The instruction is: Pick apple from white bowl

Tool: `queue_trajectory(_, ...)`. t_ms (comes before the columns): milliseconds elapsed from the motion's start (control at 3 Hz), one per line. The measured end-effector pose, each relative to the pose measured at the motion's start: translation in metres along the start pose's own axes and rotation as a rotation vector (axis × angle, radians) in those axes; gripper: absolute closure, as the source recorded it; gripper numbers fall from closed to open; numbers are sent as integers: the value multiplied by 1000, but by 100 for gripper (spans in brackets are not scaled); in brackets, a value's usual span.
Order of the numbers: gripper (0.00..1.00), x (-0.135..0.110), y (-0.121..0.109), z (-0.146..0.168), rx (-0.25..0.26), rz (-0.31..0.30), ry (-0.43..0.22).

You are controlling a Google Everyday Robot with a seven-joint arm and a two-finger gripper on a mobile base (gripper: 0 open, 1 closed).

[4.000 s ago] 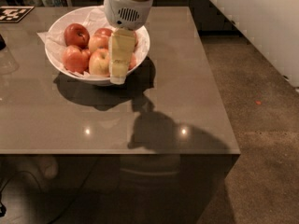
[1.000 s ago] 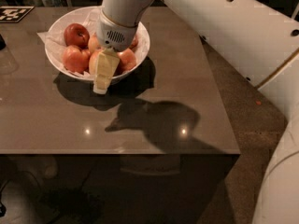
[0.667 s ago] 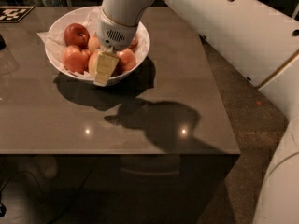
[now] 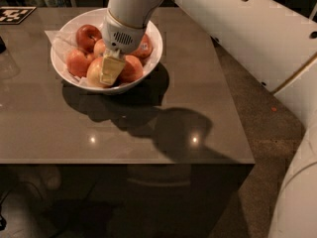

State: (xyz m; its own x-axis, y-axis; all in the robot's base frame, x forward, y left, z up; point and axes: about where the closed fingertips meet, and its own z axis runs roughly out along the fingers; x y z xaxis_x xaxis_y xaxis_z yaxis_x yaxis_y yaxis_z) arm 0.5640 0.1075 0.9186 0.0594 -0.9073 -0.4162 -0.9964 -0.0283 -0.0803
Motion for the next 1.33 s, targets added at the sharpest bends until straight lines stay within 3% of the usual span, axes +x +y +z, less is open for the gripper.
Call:
queue_trajectory(333, 100, 0, 0, 0, 0, 0, 0)
queue_trajectory(667, 100, 0, 0, 0, 1, 0, 0)
queue_trajectory(1333, 100, -9, 3, -57, 143, 7, -12)
